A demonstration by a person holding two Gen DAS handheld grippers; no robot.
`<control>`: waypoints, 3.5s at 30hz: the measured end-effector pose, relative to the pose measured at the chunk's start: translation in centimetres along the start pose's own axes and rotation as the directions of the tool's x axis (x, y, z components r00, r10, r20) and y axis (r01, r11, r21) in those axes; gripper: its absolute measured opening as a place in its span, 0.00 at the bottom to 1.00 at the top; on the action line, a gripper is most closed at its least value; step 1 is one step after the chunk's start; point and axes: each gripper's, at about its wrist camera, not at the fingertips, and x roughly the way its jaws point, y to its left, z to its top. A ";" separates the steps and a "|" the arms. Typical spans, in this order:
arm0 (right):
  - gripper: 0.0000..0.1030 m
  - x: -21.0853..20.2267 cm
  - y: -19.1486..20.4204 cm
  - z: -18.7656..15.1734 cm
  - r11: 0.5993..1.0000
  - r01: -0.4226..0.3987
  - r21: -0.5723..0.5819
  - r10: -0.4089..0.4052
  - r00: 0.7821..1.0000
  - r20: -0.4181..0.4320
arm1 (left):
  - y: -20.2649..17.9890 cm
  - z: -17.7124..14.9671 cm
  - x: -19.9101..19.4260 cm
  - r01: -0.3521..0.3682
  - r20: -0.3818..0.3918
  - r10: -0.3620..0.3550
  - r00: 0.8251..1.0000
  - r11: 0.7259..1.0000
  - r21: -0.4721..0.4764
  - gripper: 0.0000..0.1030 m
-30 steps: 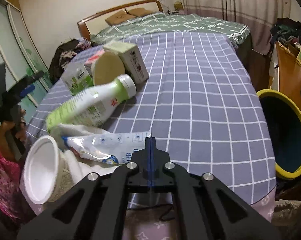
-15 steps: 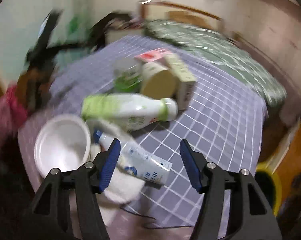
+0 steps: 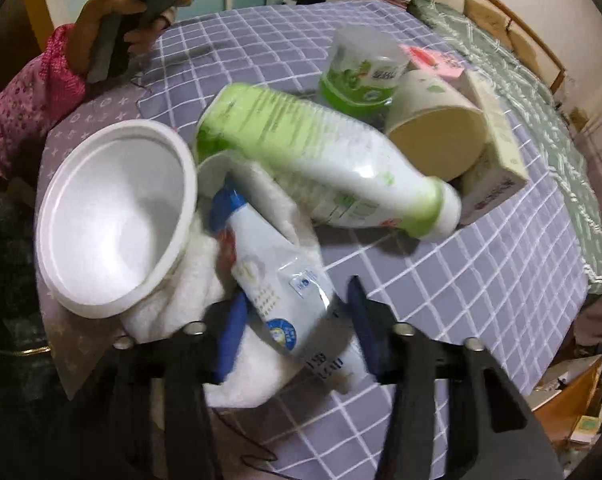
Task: Collect trash
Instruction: 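Lift the white tube off the table with the right gripper, then carry the white tube over the yellow bin and open the right gripper, then grasp the white plastic bowl with the left gripper and lift it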
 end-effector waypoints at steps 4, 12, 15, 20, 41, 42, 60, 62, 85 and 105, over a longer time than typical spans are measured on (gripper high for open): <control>0.23 -1.8 -0.2 -0.7 0.998 0.012 0.069 -0.016 0.999 0.052 | -0.3 0.0 -0.3 0.011 0.004 -0.011 1.000 1.000 0.010 0.95; 0.08 -6.1 0.4 -3.9 0.970 0.046 0.238 -0.094 0.977 0.194 | 0.0 0.1 -0.8 0.024 0.015 -0.023 1.000 1.000 -0.013 0.95; 0.08 -7.5 0.2 -5.0 0.953 0.045 0.299 -0.124 0.960 0.252 | 0.0 0.0 -0.8 0.019 0.011 -0.019 1.000 1.000 -0.012 0.95; 0.08 -11.5 -0.1 -6.6 0.925 0.107 0.366 -0.232 0.920 0.317 | -0.3 -0.1 -0.6 0.006 0.010 -0.006 1.000 1.000 0.004 0.95; 0.07 -12.7 -4.8 -7.0 0.828 0.094 0.552 -0.189 0.975 0.119 | -10.6 -2.7 -4.1 0.379 -0.055 -0.382 0.922 0.866 0.328 0.95; 0.07 -12.3 -4.7 -7.4 0.837 -0.071 0.542 -0.026 0.985 0.170 | -10.6 -2.8 -4.1 0.374 -0.054 -0.378 0.924 0.866 0.331 0.95; 0.07 -13.7 -13.7 -19.8 0.430 0.107 0.896 -0.353 0.934 0.058 | -9.7 -2.5 -3.8 0.369 -0.041 -0.374 0.927 0.882 0.294 0.95; 0.07 -12.5 -14.9 -21.8 0.383 -0.007 0.924 -0.297 0.946 0.130 | -9.7 -2.5 -3.8 0.368 -0.045 -0.372 0.927 0.882 0.294 0.95; 0.07 -20.7 -11.9 -11.9 0.554 0.017 0.832 -0.504 0.802 0.320 | -8.8 -2.1 -3.8 0.352 -0.018 -0.360 0.933 0.897 0.266 0.95; 0.55 -9.7 -13.8 -28.5 0.144 0.062 0.988 -0.552 0.834 0.028 | -15.8 -8.9 -12.4 0.517 -0.200 -0.476 0.856 0.786 0.339 0.95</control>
